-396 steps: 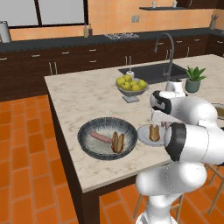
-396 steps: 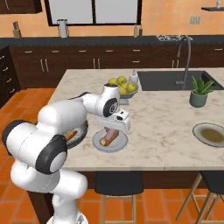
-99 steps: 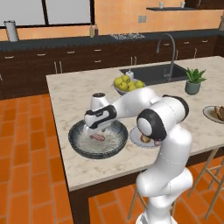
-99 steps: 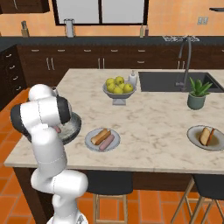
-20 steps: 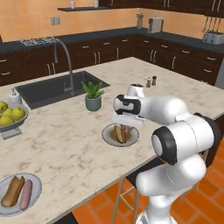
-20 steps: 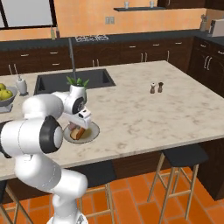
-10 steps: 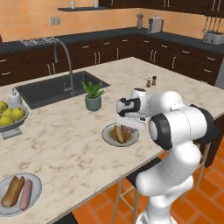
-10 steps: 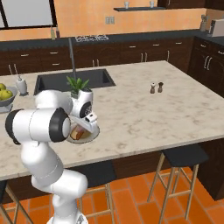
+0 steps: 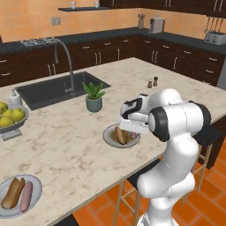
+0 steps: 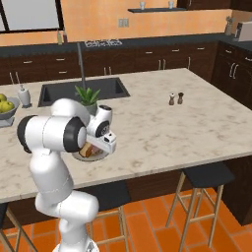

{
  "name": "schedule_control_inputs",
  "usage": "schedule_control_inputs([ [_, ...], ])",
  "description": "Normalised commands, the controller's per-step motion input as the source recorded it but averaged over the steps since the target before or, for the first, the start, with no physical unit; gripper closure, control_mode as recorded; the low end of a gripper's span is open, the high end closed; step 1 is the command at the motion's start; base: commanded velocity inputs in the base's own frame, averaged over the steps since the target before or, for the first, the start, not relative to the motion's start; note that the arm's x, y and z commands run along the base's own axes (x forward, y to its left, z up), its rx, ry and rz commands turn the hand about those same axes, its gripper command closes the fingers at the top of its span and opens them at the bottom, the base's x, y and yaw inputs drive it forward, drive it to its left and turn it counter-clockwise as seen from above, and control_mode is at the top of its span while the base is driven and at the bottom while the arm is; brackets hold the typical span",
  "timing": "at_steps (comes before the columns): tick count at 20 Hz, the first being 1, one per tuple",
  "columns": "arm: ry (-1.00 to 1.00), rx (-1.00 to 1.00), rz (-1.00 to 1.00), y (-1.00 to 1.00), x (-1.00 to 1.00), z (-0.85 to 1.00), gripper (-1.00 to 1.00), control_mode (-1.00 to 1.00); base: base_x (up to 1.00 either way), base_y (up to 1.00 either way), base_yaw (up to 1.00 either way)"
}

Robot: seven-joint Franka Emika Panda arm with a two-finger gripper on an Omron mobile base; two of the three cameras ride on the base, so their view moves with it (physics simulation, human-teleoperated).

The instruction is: Place one bun and one sausage from the bowl on each plate.

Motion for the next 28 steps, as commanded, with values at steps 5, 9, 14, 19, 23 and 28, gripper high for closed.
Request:
schedule_control_inputs([
  [5,0.0,0.02,0.03,0.19,0.38,-0.33,1.0,-1.0,0.0,0.0,0.0],
  [9,0.0,0.0,0.02,0.07,0.13,-0.32,-1.0,-1.0,0.0,0.0,0.0],
  [14,-0.01,0.01,0.0,0.0,-0.18,0.07,-1.0,-1.0,0.0,0.0,0.0],
  [19,-0.01,0.01,0.0,-0.02,-0.63,0.78,-1.0,-1.0,0.0,0.0,0.0],
  [23,-0.05,0.03,-0.05,-0.05,-0.9,0.93,-1.0,-1.0,0.0,0.0,0.0],
  [28,-0.09,0.07,-0.06,-0.01,-1.0,0.7,-1.0,-1.0,0.0,0.0,0.0],
])
